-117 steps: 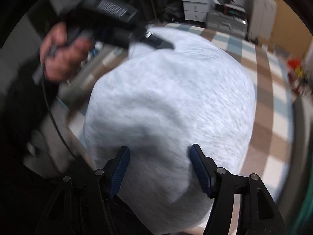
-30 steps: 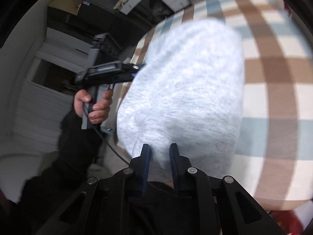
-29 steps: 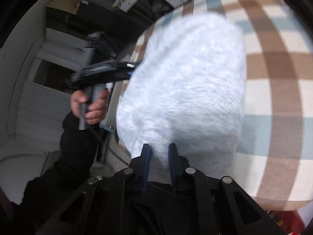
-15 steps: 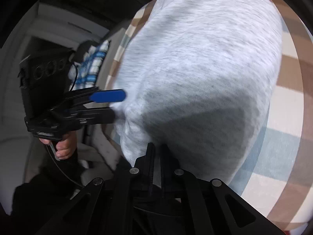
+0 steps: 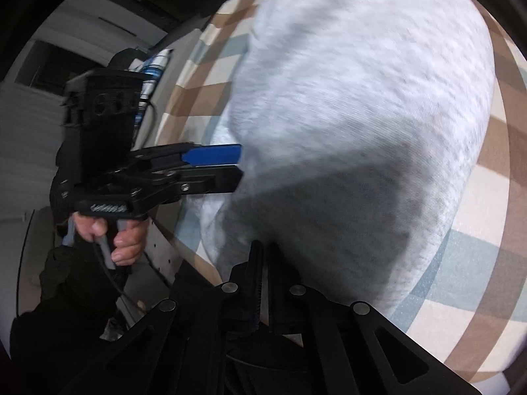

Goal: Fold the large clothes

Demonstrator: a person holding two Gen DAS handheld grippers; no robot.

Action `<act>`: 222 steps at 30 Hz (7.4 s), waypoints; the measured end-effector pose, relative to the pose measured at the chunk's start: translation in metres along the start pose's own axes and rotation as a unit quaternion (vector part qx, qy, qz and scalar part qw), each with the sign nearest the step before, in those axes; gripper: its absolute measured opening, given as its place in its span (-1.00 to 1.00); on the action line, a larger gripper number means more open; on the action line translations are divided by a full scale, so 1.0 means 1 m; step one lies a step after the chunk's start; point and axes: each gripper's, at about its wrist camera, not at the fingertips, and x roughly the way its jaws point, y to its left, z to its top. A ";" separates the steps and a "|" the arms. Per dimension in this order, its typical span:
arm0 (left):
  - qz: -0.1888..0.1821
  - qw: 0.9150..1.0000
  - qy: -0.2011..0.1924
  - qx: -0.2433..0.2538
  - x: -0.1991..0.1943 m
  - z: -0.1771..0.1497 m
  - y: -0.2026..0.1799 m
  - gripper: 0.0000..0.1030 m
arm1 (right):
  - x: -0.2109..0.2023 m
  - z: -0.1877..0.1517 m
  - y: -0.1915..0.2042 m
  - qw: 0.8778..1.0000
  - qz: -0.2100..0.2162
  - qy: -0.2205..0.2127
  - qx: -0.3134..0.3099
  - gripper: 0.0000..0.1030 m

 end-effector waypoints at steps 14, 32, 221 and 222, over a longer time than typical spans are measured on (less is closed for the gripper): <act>0.021 0.999 -0.037 -0.002 -0.014 -0.011 -0.002 -0.24 | -0.016 0.125 0.054 0.983 -0.160 -0.027 -0.089 0.49; 0.001 0.998 -0.052 -0.027 -0.045 -0.009 0.005 -0.24 | -0.001 0.159 0.017 0.995 -0.070 -0.069 0.029 -0.97; -0.194 0.957 0.067 0.207 0.160 0.192 -0.375 -0.52 | -0.400 -0.179 -0.260 0.857 0.012 -0.478 0.194 0.28; -0.202 0.958 0.068 0.192 0.177 0.191 -0.370 -0.53 | -0.403 -0.179 -0.271 0.852 0.004 -0.481 0.206 0.27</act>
